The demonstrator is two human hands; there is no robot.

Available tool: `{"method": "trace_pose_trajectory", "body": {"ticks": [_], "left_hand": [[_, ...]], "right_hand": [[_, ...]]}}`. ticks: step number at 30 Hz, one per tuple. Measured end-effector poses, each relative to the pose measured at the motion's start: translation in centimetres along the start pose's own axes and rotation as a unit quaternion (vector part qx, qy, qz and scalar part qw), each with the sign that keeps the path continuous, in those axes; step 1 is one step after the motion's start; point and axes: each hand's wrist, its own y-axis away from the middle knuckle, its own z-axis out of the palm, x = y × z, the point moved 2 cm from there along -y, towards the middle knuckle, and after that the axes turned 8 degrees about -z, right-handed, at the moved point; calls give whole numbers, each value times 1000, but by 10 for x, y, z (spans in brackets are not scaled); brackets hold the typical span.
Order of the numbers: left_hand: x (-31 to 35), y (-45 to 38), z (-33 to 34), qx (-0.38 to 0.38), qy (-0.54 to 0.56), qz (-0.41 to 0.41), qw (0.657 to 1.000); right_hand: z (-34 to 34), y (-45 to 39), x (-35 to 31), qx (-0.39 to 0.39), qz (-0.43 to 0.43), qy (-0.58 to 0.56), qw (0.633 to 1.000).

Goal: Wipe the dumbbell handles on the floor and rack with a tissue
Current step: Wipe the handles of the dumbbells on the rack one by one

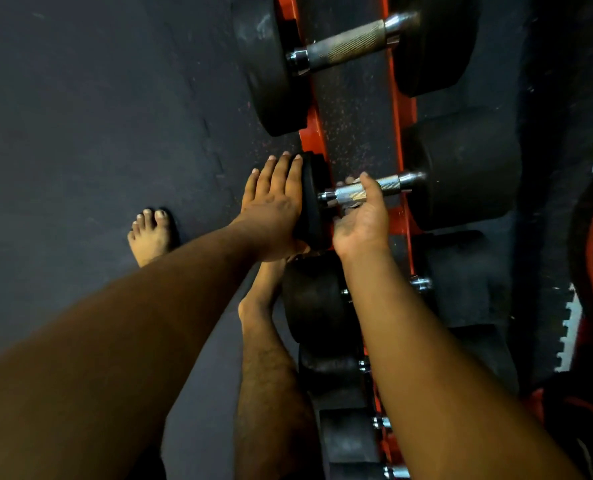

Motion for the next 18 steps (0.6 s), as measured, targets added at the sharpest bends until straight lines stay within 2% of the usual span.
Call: {"method": "trace_pose_trajectory", "body": {"ticks": [5,10,14,16,18], "left_hand": [[1,2,-4,-8,15,-1,1000],[-1,1,-3,-7,19,-1,1000],[-2,0,-4,-6,26,0,1000],[-1,1,-4,-7,30,0,1000],[0,1,-5,-4,29,-2,1000]], "right_hand": [[-17,1,12,-61,7,155,986],[-31,11,23,-68,-84,259,960],[-39,19,27,-59,-152,385,908],[-36,26,16,-87,-195,455,864],[-26,31,-1,-116,-289,500,808]]}}
